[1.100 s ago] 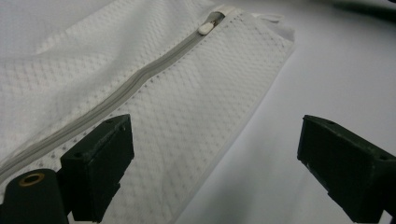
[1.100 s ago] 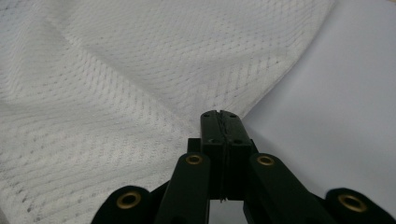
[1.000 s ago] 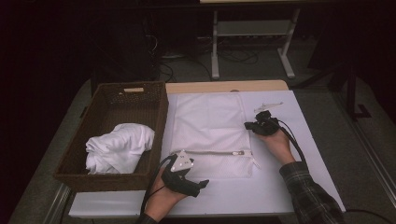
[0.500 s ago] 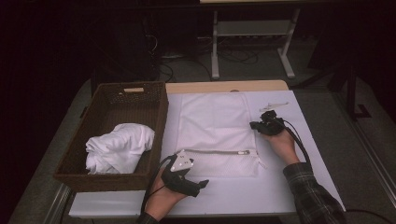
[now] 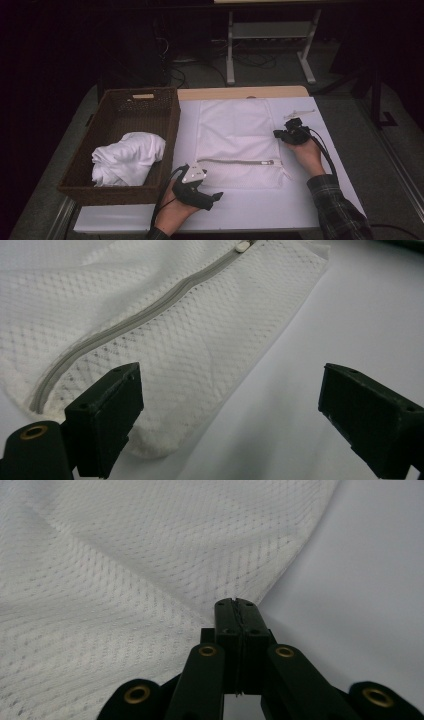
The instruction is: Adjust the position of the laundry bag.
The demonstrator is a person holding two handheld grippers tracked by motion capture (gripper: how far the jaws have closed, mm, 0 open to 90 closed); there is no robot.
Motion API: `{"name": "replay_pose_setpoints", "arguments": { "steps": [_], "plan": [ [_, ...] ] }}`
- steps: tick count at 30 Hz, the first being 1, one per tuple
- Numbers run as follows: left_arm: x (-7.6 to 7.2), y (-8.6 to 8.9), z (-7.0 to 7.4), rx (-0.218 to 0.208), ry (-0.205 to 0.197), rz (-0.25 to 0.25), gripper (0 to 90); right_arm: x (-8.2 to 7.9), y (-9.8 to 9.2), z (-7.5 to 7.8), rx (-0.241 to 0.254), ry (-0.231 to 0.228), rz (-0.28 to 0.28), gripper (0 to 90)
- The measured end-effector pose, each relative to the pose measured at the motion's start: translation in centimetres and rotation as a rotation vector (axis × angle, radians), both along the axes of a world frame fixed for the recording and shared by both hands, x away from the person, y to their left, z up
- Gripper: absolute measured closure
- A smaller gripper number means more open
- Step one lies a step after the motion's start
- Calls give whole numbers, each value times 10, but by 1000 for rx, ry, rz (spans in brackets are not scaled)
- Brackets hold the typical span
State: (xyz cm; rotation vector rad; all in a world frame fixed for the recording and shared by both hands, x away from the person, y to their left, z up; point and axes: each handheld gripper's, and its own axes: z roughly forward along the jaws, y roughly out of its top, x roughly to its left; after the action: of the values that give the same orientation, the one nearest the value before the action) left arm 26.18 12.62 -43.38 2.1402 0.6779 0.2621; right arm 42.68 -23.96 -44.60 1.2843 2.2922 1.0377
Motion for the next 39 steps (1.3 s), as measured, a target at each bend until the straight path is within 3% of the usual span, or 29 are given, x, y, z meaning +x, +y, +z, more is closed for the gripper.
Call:
{"name": "replay_pose_setpoints", "arguments": {
  "steps": [15,31,34,35,38,39],
  "plan": [
    [0,0,0,-3,1,3,101,0,-24,0,10,14,-67,885],
    [5,-9,0,0,5,-33,100,-6,-50,-3,-13,23,-133,880],
    [5,-11,0,0,4,-36,101,-6,-51,-4,-11,35,-128,765],
    [5,-11,0,0,4,-36,101,-6,-51,-4,-11,35,-128,765],
    [5,-12,0,-1,6,-42,100,-7,-50,-3,7,38,-115,619],
    [5,-12,0,-1,6,-42,101,-7,-50,-3,7,38,-115,619]
  ]
}}
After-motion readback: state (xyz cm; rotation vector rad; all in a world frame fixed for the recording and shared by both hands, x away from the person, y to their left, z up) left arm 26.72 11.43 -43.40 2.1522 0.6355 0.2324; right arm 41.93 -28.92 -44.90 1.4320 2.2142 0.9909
